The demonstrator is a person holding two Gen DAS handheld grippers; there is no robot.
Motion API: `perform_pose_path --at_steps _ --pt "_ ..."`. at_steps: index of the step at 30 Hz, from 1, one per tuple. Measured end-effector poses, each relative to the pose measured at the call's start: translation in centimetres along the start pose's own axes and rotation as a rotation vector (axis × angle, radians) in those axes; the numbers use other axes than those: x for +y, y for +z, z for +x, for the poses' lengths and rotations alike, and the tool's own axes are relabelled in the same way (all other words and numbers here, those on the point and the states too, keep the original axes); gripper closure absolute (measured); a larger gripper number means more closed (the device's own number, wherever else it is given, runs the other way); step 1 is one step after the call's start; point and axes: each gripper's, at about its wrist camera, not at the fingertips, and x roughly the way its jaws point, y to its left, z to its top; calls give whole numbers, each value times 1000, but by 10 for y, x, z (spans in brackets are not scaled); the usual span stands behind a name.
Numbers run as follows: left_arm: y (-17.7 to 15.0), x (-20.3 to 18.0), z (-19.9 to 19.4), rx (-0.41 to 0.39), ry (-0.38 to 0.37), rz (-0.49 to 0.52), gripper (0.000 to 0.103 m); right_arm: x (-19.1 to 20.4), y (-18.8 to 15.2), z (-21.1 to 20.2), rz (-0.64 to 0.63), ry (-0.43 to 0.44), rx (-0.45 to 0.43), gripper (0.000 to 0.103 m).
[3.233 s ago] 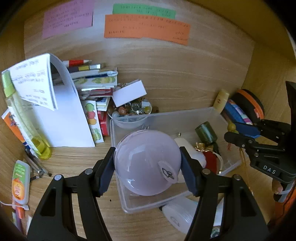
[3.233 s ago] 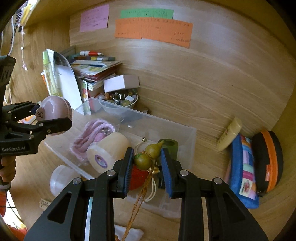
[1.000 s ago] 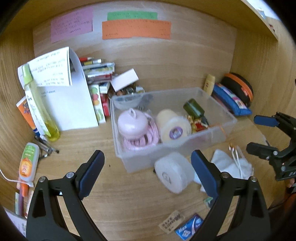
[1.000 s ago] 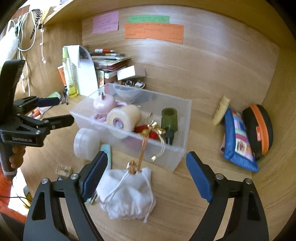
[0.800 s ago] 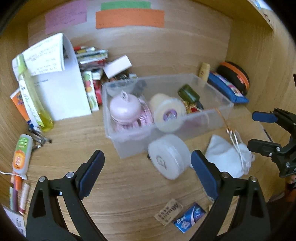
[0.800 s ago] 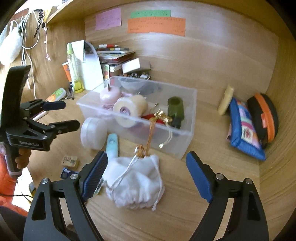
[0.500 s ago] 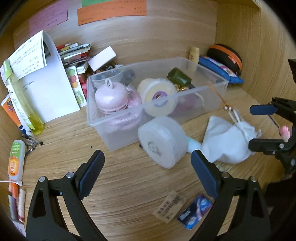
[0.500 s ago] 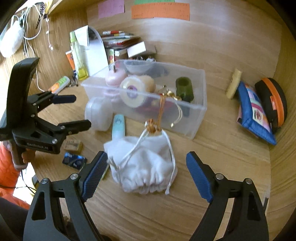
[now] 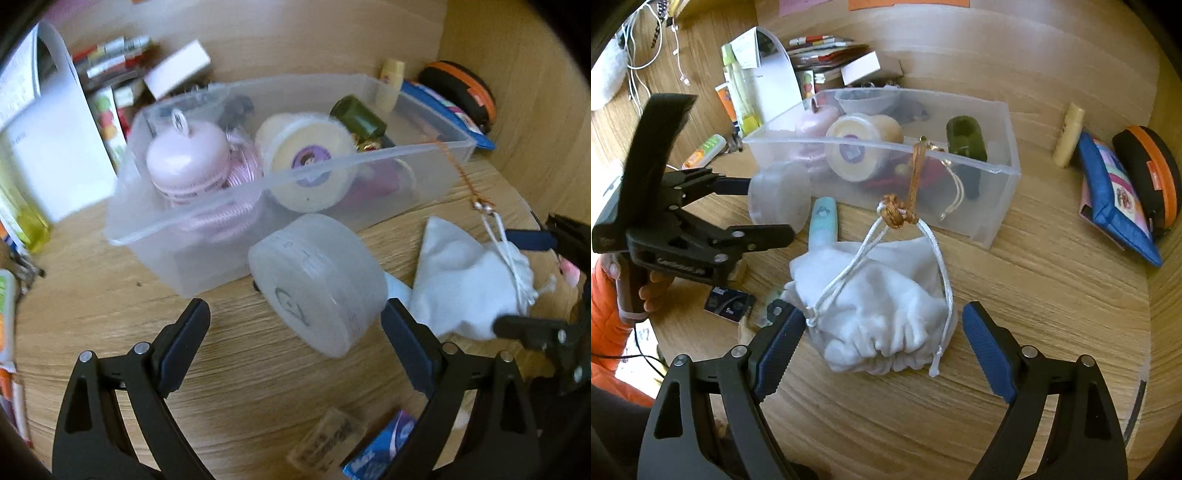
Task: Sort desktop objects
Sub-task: 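Grasp the white round container with the left gripper while the right grasps the white drawstring bag, then lift the white container and white bag and carry both over the clear box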
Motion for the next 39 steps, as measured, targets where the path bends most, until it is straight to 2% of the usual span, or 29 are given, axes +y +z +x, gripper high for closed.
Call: perform_pose_path --at_steps 2,15,16,18,20,23,29,39 --pt "1 1 7 21 -4 -17 12 -2 0 3 5 8 9 18" --pt "11 -1 13 2 -16 -77 13 -11 6 25 33 112 70 18" --pt "11 -2 13 1 -17 -80 15 -11 6 26 37 116 70 18" --pt "12 -5 12 -5 -31 -69 27 -10 6 28 28 111 67 19" --pt "12 -8 12 -5 -4 -61 42 -8 5 29 6 100 58 23" --pt "10 -9 12 -10 19 -51 43 -3 5 28 -24 77 39 28" --pt "4 -5 7 -13 28 -65 44 0 5 27 -19 68 11 29" --pt "-4 16 -22 -96 46 -138 44 1 14 -2 2 74 -76 30"
